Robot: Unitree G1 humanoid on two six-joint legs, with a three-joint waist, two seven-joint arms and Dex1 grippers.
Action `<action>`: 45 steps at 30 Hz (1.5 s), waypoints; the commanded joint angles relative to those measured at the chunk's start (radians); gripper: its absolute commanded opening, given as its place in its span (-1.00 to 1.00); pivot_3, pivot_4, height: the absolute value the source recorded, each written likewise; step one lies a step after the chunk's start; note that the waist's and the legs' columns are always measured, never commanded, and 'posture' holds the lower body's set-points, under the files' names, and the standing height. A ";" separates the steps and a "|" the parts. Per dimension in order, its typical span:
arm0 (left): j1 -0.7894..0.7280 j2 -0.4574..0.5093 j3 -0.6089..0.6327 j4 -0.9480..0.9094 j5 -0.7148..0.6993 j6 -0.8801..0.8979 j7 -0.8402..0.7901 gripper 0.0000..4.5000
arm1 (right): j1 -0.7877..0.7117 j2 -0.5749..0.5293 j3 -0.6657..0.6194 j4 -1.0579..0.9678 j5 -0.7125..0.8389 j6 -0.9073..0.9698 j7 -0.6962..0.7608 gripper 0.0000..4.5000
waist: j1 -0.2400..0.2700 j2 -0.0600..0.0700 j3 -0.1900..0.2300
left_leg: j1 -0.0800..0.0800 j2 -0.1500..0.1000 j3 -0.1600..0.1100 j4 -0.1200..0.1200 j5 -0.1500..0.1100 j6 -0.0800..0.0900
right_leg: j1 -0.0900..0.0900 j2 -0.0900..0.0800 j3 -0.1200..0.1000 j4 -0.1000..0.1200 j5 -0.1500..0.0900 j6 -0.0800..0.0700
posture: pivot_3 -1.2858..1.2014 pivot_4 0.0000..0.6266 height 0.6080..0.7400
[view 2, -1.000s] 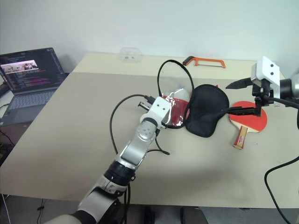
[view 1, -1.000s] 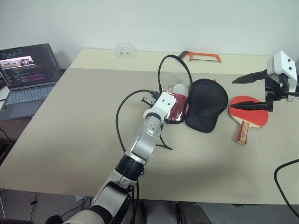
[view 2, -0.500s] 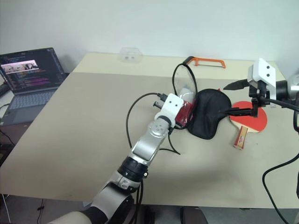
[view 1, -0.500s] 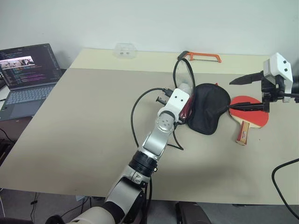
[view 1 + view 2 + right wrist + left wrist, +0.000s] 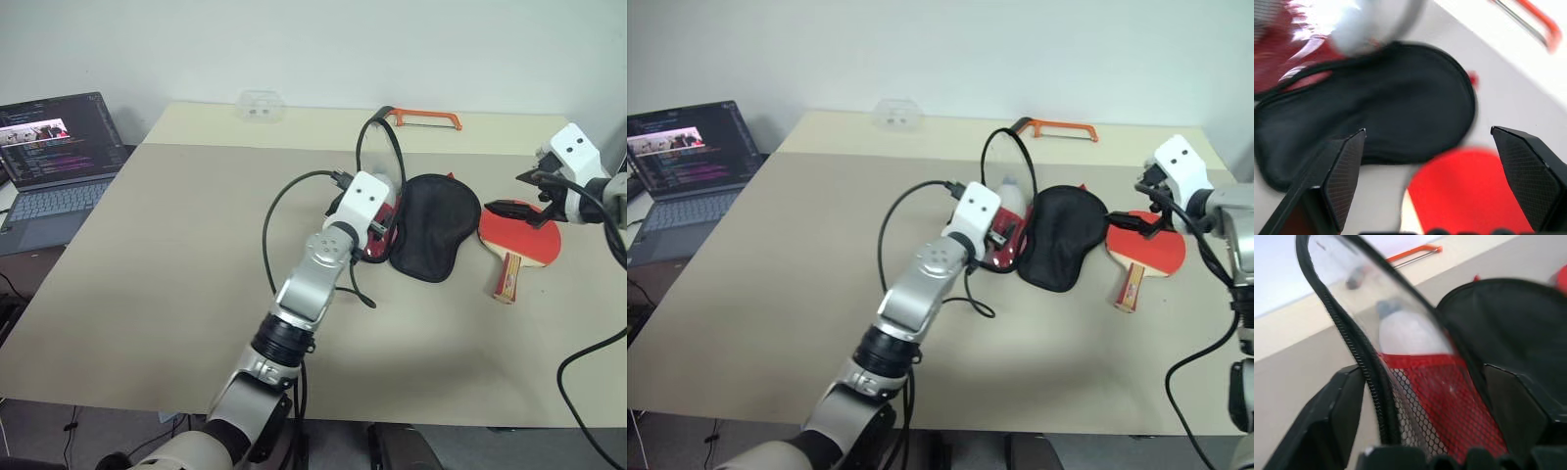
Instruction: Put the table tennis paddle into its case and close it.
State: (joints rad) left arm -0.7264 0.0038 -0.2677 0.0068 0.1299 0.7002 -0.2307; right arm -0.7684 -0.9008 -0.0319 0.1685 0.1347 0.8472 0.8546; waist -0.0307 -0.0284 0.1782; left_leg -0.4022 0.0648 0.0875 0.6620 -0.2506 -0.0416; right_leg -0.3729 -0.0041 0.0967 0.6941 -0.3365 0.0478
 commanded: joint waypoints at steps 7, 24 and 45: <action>-0.025 0.142 0.067 -0.140 -0.120 0.129 -0.183 0.84 | -0.047 0.223 -0.210 -0.058 -0.024 0.211 -0.445 1.00 | -0.004 0.000 0.000 | 0.001 -0.001 0.001 0.002 0.000 0.000 | 0.000 0.000 0.001 0.003 0.000 0.000 | 0.03 -0.52 1.00; 0.038 0.591 0.321 -0.339 -0.582 0.182 -0.707 0.84 | -0.333 0.471 -0.272 0.496 -0.030 -0.187 -0.724 1.00 | -0.031 0.001 0.000 | -0.003 -0.001 0.001 0.000 0.001 -0.001 | -0.006 0.001 0.000 0.003 0.000 0.000 | 0.03 -0.52 1.00; 0.215 0.688 0.327 -0.519 -0.698 0.198 -0.592 0.84 | -0.562 0.450 -0.316 1.121 0.007 -0.356 -0.759 1.00 | -0.054 0.000 0.000 | -0.006 0.000 0.000 0.000 0.001 -0.001 | -0.007 0.001 0.000 0.002 0.000 0.000 | 0.03 -0.52 1.00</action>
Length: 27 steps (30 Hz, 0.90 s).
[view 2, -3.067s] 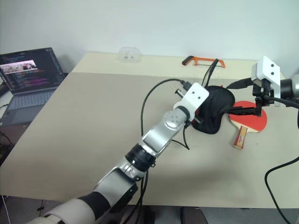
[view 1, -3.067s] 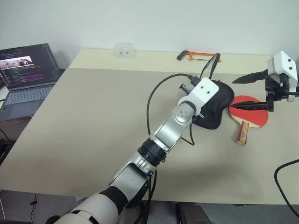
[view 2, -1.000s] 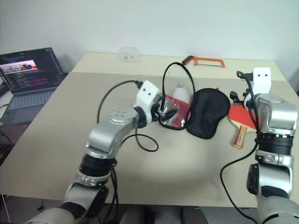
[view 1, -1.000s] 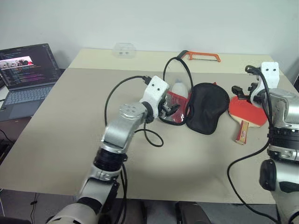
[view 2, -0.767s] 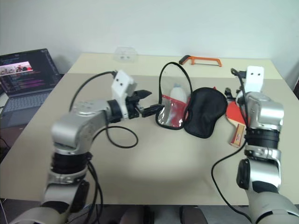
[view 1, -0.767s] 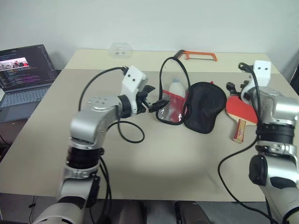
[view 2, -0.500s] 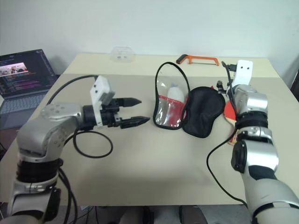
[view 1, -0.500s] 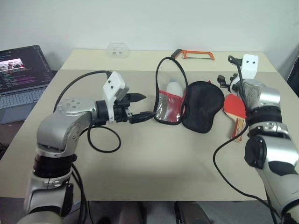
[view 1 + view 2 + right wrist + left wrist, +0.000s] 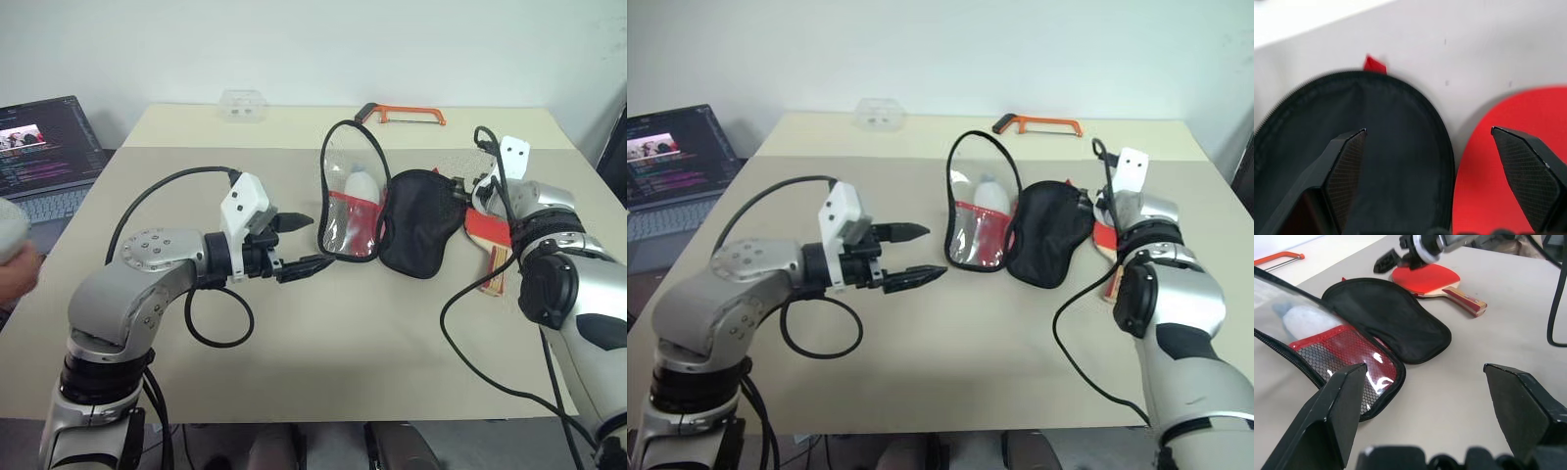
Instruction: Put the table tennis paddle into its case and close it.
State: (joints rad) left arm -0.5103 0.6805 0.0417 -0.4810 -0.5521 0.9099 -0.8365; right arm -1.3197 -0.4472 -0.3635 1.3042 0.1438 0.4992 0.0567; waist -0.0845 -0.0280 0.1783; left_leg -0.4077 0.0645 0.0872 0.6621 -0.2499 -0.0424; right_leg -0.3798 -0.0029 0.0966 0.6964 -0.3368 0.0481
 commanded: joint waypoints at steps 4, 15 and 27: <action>-0.007 0.008 0.006 -0.027 -0.018 -0.013 0.026 0.84 | -0.006 0.017 0.043 -0.013 -0.016 -0.036 0.121 1.00 | -0.002 0.000 0.000 | 0.000 0.000 0.000 0.000 0.000 0.000 | 0.000 0.000 0.000 0.000 0.000 0.000 | 0.03 -0.52 1.00; 0.019 0.029 -0.001 -0.049 -0.020 -0.005 0.043 0.84 | -0.021 0.008 0.011 -0.025 0.019 0.022 0.010 1.00 | -0.002 0.000 0.000 | 0.000 0.000 0.000 0.000 0.000 0.000 | 0.000 0.000 0.000 0.000 0.000 0.000 | 0.03 -0.52 1.00; 0.054 0.072 0.013 -0.043 -0.049 -0.019 0.006 0.84 | 0.034 0.028 0.012 -0.326 0.087 0.383 -0.011 1.00 | 0.000 0.000 0.000 | -0.001 0.001 -0.001 0.000 0.000 0.000 | -0.001 0.000 0.000 0.000 0.000 0.000 | 0.03 -0.52 1.00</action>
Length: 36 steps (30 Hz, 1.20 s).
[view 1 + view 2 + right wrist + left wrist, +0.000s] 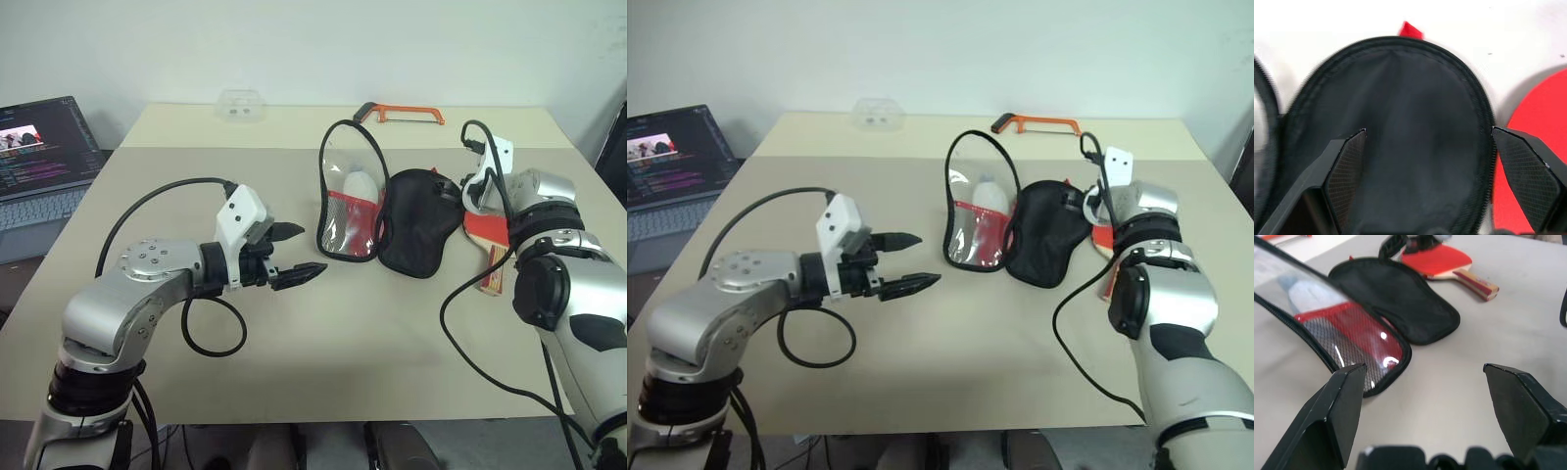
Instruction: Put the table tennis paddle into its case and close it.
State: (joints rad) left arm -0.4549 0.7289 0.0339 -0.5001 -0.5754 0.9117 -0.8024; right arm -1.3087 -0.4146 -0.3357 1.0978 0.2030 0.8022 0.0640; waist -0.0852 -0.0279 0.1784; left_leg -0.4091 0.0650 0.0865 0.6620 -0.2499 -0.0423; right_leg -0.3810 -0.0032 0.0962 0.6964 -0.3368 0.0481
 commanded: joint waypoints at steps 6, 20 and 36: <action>-0.027 0.041 0.048 -0.005 -0.075 -0.044 -0.080 0.84 | 0.125 0.007 -0.078 -0.385 0.085 0.278 -0.098 1.00 | 0.003 0.000 0.000 | -0.005 0.000 -0.002 0.000 0.000 0.000 | -0.004 0.000 0.000 0.000 0.000 0.000 | 0.03 -0.52 1.00; -0.039 0.104 0.049 0.041 -0.086 -0.081 -0.123 0.84 | 0.277 0.117 -0.218 -0.776 0.113 0.578 -0.195 1.00 | 0.002 0.000 0.000 | -0.008 0.000 -0.001 0.000 0.000 0.000 | -0.008 0.000 0.000 0.001 0.000 0.000 | 0.03 -0.52 1.00; -0.015 0.101 0.028 0.013 -0.086 -0.081 -0.094 0.84 | 0.249 0.194 -0.306 -0.720 0.111 0.554 -0.253 1.00 | 0.000 0.000 0.000 | -0.008 0.000 -0.001 0.000 0.000 0.000 | -0.008 0.001 0.000 0.001 0.000 0.000 | 0.03 -0.52 1.00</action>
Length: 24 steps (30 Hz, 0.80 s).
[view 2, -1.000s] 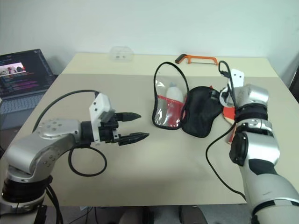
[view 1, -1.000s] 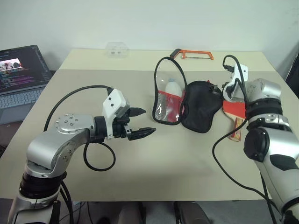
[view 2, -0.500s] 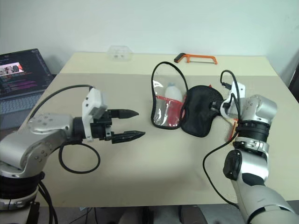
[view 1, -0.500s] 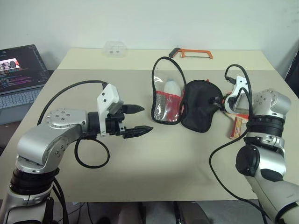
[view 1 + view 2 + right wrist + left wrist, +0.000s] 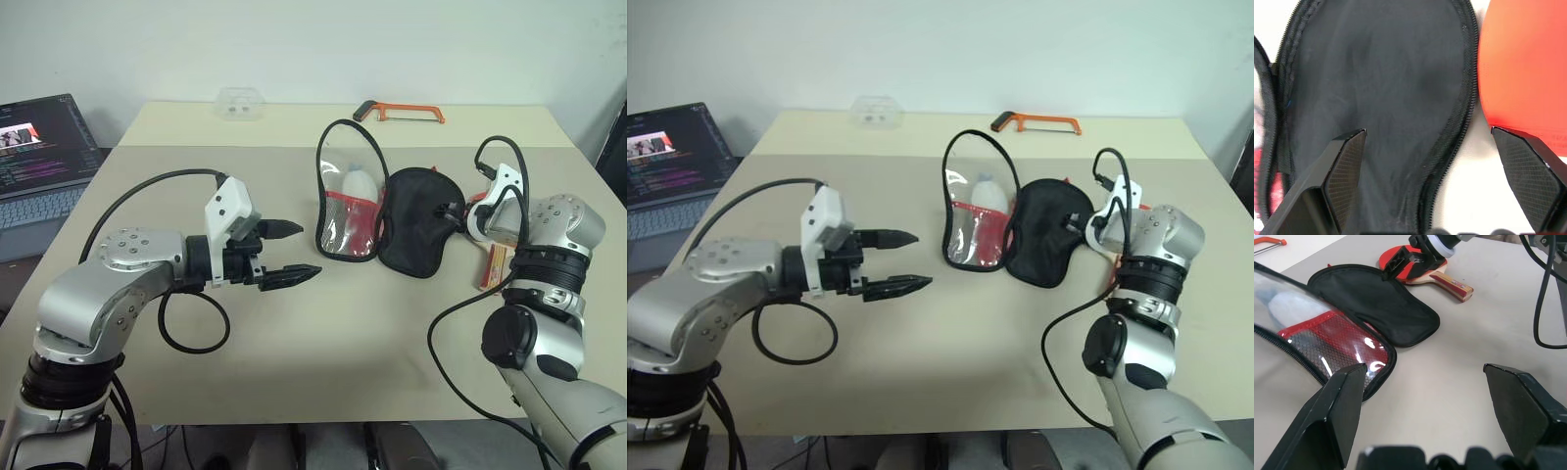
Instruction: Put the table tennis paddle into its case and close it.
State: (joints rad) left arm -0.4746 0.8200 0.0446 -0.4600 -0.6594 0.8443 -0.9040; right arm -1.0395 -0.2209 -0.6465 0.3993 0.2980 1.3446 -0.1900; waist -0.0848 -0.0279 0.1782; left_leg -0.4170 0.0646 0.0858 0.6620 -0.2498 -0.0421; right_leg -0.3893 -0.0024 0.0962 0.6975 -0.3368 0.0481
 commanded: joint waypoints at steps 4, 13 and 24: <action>0.020 0.013 0.028 -0.035 -0.006 -0.013 0.014 0.84 | -0.026 0.000 0.020 -0.066 0.013 0.056 0.006 1.00 | 0.001 0.000 0.000 | -0.001 0.000 0.000 0.000 0.000 0.000 | 0.000 0.000 0.000 -0.001 0.000 0.000 | 0.03 -0.52 1.00; 0.027 0.007 0.014 -0.044 -0.005 -0.015 0.031 0.84 | 0.005 0.046 0.010 -0.076 -0.016 0.038 -0.031 1.00 | 0.001 0.000 0.000 | -0.001 0.000 0.000 0.000 0.000 0.000 | 0.000 0.000 0.000 0.000 0.000 0.000 | 0.03 -0.52 1.00; 0.024 0.009 0.013 -0.042 0.002 -0.020 0.037 0.86 | 0.004 0.027 0.079 0.081 -0.032 -0.117 -0.025 0.44 | -0.001 -0.001 -0.001 | 0.000 0.000 0.000 0.001 0.000 0.000 | 0.001 0.000 0.000 0.000 0.000 0.000 | 0.03 -0.52 1.00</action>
State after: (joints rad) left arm -0.4418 0.8217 0.0453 -0.4679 -0.6584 0.8433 -0.8720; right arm -1.0298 -0.1862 -0.5838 0.4568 0.2661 1.2603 -0.2218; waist -0.0862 -0.0292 0.1775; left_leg -0.4167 0.0642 0.0857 0.6626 -0.2499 -0.0419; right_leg -0.3887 -0.0025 0.0962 0.6976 -0.3368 0.0481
